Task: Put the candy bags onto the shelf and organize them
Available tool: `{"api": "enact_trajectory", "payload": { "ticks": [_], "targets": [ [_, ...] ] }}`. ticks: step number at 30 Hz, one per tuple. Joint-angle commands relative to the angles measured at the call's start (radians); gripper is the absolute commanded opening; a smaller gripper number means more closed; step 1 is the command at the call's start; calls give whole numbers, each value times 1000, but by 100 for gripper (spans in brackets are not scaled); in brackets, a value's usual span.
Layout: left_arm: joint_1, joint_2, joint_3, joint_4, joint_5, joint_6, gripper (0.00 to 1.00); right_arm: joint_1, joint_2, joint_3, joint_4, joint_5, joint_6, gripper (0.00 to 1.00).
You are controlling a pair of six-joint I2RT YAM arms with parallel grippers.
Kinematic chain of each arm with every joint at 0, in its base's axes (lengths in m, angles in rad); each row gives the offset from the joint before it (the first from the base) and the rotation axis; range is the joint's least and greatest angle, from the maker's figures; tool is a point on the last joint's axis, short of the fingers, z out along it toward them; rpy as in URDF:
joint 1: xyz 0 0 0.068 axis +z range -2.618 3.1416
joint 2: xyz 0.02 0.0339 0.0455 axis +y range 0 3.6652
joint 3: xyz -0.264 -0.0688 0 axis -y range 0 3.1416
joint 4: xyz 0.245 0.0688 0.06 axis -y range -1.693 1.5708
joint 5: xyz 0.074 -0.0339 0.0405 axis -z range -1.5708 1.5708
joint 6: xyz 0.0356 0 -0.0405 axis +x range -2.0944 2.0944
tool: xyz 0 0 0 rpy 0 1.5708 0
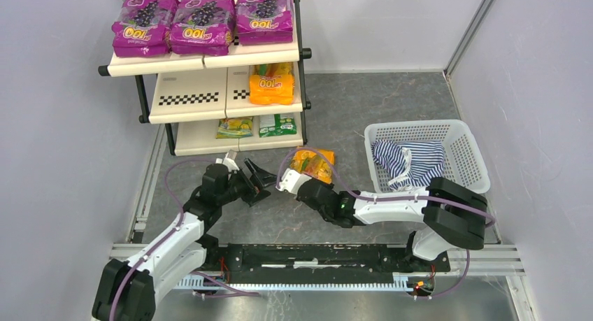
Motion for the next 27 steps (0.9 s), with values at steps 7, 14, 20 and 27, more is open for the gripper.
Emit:
{"api": "enact_trajectory", "payload": {
  "ticks": [7, 14, 20, 27],
  "targets": [
    [-35, -16, -50, 194, 30, -164, 100, -11, -56, 86, 80, -132, 68, 0],
    [-95, 79, -64, 335, 14, -225, 100, -15, -67, 92, 93, -195, 114, 0],
    [-154, 226, -31, 455, -39, -251, 100, -18, -84, 88, 112, -226, 137, 0],
    [-269, 332, -17, 491, -216, -298, 100, -23, -110, 94, 128, -235, 153, 0]
  ]
}}
